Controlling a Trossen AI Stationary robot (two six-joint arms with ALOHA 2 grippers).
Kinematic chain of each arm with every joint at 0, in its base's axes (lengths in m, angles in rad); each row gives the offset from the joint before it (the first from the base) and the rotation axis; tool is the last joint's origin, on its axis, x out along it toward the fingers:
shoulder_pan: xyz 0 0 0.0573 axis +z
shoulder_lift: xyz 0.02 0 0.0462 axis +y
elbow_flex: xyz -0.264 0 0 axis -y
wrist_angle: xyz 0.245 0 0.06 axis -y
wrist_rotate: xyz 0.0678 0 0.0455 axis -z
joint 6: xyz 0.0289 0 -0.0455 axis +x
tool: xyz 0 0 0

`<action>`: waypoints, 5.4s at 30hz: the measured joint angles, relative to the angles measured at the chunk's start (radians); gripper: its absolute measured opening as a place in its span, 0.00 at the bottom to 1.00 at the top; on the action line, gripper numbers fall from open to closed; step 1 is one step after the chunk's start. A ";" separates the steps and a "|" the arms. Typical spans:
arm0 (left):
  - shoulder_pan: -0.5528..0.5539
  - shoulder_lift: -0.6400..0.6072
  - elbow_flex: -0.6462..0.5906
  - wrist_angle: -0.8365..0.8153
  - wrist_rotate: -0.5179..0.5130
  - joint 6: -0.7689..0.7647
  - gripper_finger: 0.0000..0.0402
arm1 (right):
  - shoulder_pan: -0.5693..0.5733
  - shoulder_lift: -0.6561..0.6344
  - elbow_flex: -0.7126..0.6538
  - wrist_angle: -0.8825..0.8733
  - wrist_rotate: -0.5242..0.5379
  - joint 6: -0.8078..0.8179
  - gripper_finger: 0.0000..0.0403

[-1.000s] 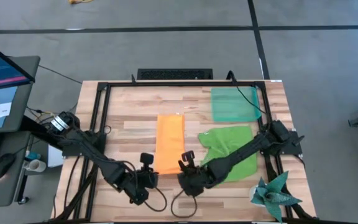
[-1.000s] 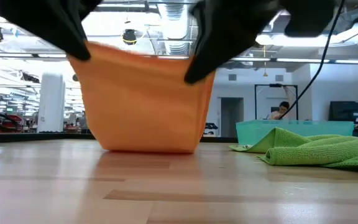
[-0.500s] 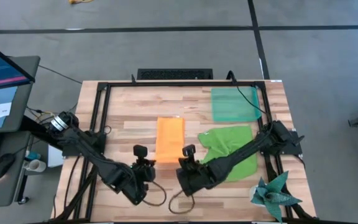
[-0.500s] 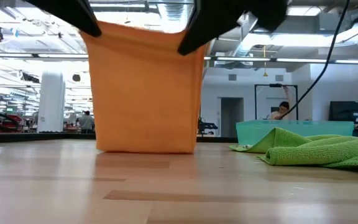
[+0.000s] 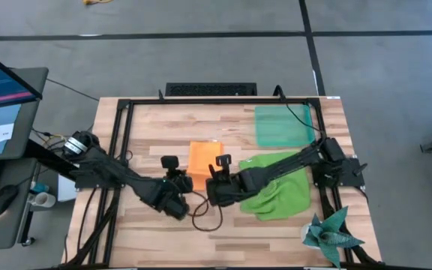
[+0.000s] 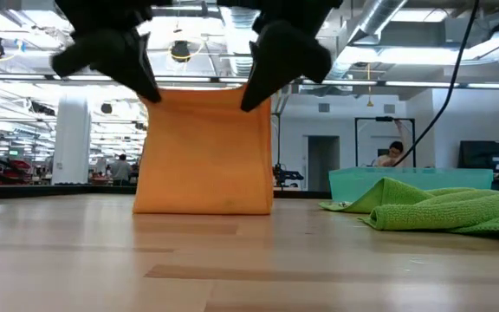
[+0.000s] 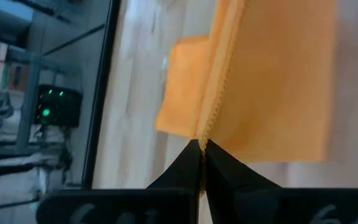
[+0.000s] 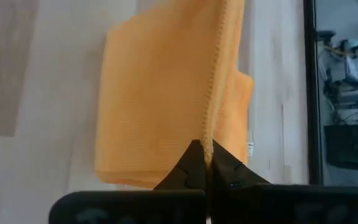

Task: Roll microfiber towels into tight, uniform cylinder then place into a basket
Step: Fold the orange towel

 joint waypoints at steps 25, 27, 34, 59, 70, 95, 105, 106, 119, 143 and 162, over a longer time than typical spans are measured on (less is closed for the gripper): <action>0.286 0.000 -0.229 0.465 0.107 0.321 0.00 | -0.236 0.002 -0.238 0.332 -0.193 -0.070 0.02; 0.298 0.000 -0.229 0.471 0.107 0.328 0.00 | -0.249 0.002 -0.253 0.345 -0.196 -0.066 0.02; 0.320 0.000 -0.229 0.485 0.107 0.357 0.00 | -0.273 0.002 -0.275 0.378 -0.197 -0.062 0.02; 0.334 0.000 -0.228 0.501 0.097 0.379 0.12 | -0.315 0.002 -0.275 0.389 -0.195 0.009 0.02; 0.328 0.000 -0.227 0.495 0.098 0.374 0.25 | -0.337 0.002 -0.275 0.419 -0.198 0.009 0.02; 0.140 0.000 -0.177 0.359 0.111 0.047 0.25 | -0.333 -0.025 -0.273 0.313 -0.195 0.010 0.40; 0.174 0.000 -0.178 0.432 0.103 0.014 0.25 | -0.244 -0.210 -0.342 0.177 -0.187 0.076 0.34; 0.178 0.000 -0.178 0.435 0.103 0.016 0.25 | -0.230 -0.237 -0.378 0.200 -0.186 0.088 0.34; 0.182 0.002 -0.278 0.651 0.206 0.068 0.24 | -0.078 -0.298 -0.699 0.855 -0.195 0.109 0.33; 0.182 0.003 -0.434 0.880 0.270 0.060 0.19 | -0.108 -0.028 -0.667 1.065 -0.282 0.147 0.04; 0.204 0.002 -0.433 0.877 0.328 0.180 0.19 | -0.121 -0.035 -0.666 0.995 -0.303 0.279 0.03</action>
